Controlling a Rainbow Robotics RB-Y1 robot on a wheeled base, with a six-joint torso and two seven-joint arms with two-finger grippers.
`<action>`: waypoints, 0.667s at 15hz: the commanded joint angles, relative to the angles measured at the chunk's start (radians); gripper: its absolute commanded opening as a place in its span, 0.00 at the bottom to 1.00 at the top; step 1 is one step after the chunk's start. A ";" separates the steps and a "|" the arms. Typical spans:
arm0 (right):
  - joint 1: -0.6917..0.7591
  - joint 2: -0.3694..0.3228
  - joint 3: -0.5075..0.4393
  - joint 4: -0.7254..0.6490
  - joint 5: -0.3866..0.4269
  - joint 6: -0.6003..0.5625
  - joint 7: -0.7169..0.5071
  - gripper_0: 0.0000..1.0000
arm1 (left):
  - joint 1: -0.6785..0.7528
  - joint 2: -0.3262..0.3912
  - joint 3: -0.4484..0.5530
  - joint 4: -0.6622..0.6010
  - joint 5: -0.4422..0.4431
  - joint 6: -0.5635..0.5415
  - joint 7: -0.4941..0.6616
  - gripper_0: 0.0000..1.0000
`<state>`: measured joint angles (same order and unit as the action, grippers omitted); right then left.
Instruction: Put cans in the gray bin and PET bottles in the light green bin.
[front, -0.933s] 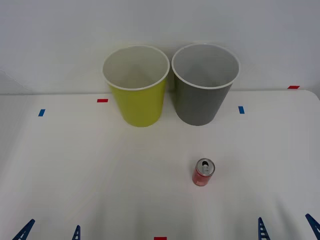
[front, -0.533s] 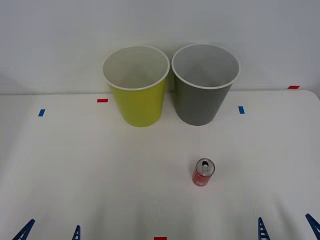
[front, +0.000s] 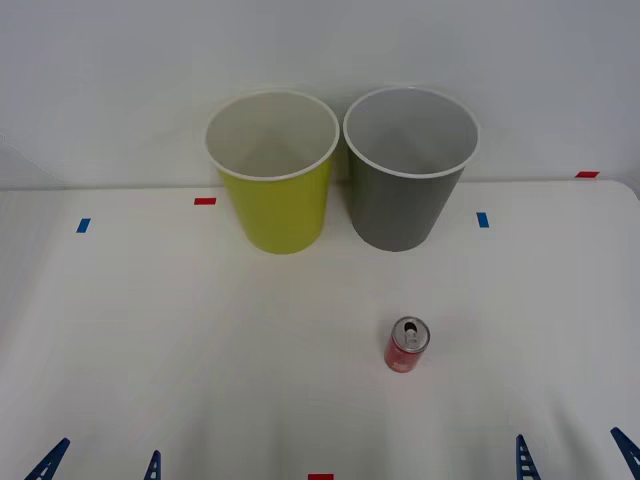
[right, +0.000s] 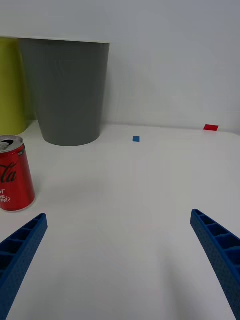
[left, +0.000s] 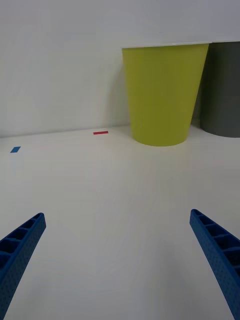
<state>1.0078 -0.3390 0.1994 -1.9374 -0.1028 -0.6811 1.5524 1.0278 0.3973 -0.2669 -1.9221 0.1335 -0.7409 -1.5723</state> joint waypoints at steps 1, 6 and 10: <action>0.000 0.000 0.000 0.000 0.000 0.000 0.000 1.00 | 0.000 0.000 0.000 0.000 0.000 0.000 0.000 1.00; 0.000 0.000 0.000 0.000 0.000 0.000 0.000 1.00 | 0.000 0.000 0.000 0.000 0.000 0.000 0.000 1.00; 0.000 0.000 0.000 0.000 0.000 0.000 0.000 1.00 | 0.000 0.000 0.000 0.000 0.000 0.000 0.000 1.00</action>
<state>1.0078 -0.3390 0.1994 -1.9374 -0.1028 -0.6811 1.5524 1.0278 0.3973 -0.2669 -1.9221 0.1335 -0.7409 -1.5723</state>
